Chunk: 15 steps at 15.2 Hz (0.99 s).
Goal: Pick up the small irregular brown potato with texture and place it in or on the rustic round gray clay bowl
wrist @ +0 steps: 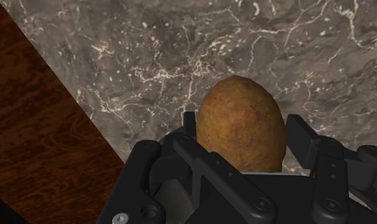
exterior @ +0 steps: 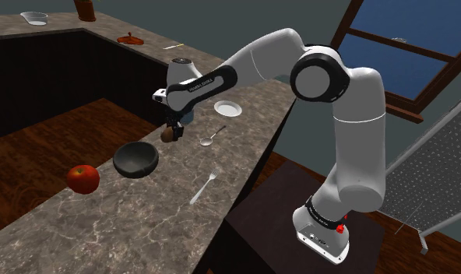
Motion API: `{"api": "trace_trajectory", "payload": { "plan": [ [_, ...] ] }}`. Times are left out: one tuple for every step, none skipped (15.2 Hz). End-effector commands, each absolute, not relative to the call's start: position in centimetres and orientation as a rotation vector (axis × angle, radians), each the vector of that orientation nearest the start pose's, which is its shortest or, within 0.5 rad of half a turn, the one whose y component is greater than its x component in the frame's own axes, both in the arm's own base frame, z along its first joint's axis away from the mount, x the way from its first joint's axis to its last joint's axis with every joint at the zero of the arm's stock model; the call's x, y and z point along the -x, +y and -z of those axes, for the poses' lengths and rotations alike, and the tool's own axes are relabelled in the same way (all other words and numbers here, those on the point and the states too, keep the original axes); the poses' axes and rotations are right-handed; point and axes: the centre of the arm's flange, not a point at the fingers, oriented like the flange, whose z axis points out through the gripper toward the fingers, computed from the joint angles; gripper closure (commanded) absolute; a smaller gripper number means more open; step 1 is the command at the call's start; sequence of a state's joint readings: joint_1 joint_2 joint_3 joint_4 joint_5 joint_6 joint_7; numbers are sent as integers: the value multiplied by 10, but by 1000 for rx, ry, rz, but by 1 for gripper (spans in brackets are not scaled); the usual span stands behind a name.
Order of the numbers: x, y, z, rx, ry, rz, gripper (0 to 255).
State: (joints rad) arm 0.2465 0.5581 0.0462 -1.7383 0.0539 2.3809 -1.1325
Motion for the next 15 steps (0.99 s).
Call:
{"api": "trace_trajectory", "payload": {
  "plan": [
    [-649, 193, -275, 2402, -1982, 160, 255],
    [-649, 193, -280, 2402, -1982, 160, 255],
    [-649, 193, -286, 2402, -1982, 160, 255],
    [-649, 193, -288, 2402, -1982, 160, 255],
    [-652, 205, -289, 2402, -1982, 160, 255],
    [-655, 218, -289, 2402, -1982, 160, 255],
    [-659, 231, -289, 2402, -1982, 160, 255],
    [-662, 244, -289, 2402, -1982, 160, 255],
    [-665, 256, -289, 2402, -1982, 160, 255],
    [-669, 269, -289, 2402, -1982, 160, 255],
    [-672, 282, -290, 2402, -1982, 160, 255],
    [-676, 295, -290, 2402, -1982, 160, 255],
    [-679, 308, -290, 2402, -1982, 160, 255],
    [-682, 320, -290, 2402, -1982, 160, 255],
    [-687, 337, -290, 2402, -1982, 160, 255]
  ]
}}
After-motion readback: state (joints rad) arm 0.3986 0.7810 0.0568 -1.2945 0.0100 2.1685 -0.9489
